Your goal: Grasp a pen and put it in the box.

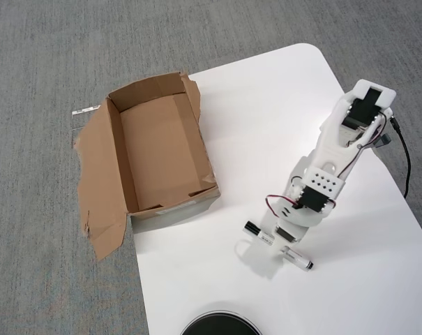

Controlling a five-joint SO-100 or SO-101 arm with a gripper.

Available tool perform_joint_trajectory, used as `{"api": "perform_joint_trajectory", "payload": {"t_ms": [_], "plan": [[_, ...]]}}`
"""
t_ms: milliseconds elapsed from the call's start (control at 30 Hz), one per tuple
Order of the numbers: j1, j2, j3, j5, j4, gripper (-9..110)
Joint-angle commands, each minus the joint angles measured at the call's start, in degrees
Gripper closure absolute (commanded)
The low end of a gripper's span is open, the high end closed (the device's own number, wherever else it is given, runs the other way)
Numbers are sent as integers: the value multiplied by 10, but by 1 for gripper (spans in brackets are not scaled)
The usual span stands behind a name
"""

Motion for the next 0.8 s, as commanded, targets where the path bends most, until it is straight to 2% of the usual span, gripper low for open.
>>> {"api": "perform_joint_trajectory", "payload": {"t_ms": [0, 233, 767], "plan": [[-29, -20, -52, -4, 1, 75], [-12, -64, -121, -4, 3, 75], [-12, -62, -114, -4, 3, 75]]}}
